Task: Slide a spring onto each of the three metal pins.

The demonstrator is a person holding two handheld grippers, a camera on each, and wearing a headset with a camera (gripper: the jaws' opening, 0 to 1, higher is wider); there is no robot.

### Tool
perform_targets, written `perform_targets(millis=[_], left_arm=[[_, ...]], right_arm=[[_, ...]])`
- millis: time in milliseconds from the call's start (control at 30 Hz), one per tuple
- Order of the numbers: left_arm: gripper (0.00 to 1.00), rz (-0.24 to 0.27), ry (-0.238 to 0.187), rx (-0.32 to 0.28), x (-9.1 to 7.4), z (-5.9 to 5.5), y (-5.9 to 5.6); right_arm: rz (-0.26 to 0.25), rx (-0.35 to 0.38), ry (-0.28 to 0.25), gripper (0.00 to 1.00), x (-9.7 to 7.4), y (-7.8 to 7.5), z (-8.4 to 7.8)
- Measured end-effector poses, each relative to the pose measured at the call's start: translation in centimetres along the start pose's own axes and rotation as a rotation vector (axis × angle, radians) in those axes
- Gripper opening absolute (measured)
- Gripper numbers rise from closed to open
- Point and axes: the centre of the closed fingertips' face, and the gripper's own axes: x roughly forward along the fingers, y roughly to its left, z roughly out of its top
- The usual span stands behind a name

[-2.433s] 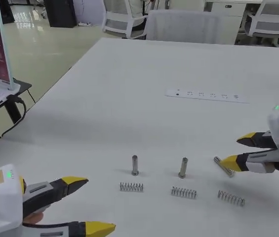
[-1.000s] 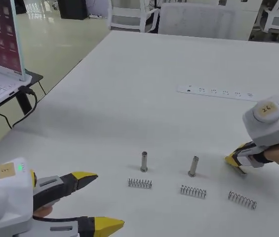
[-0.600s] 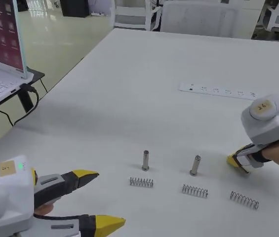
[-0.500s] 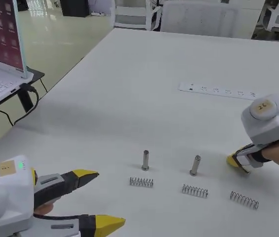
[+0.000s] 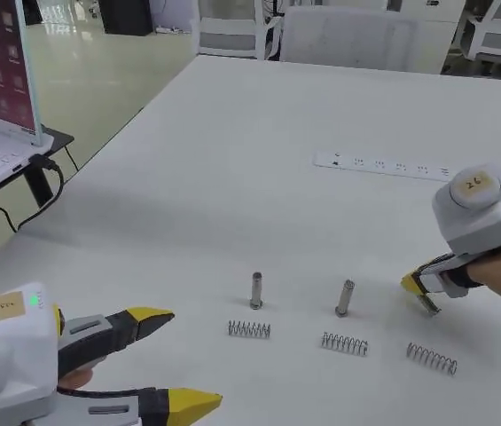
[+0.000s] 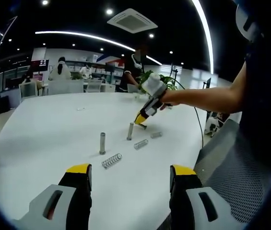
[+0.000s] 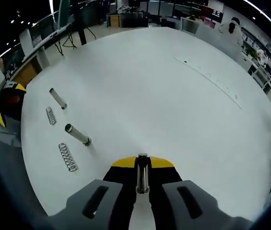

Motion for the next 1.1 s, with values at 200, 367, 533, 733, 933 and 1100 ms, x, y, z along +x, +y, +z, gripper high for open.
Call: perform_targets(millis=[200, 367, 533, 733, 933, 1100], left_arm=[[0.61, -0.011, 0.000, 0.010, 0.1, 0.1, -0.2], [0.61, -0.018, 0.001, 0.022, 0.0, 0.3, -0.3], [0.61, -0.021, 0.001, 0.031, -0.1, 0.5, -0.4], [0.61, -0.022, 0.004, 0.037, -0.2, 0.6, -0.5], [0.61, -0.027, 0.009, 0.046, -0.3, 0.7, -0.8], [0.61, -0.029, 0.009, 0.049, -0.3, 0.7, -0.9]], right_arm=[[-0.012, -0.001, -0.028, 0.05, -1.1, 0.4, 0.1], [-0.026, 0.004, -0.045, 0.05, -1.9, 0.3, -0.2], [-0.036, 0.010, -0.054, 0.05, -2.3, 0.3, -0.5], [-0.041, 0.024, -0.066, 0.05, -2.7, 0.2, -1.0], [-0.039, 0.048, -0.071, 0.06, -3.1, 0.2, -1.3], [-0.037, 0.058, -0.083, 0.06, -3.3, 0.3, -1.6]])
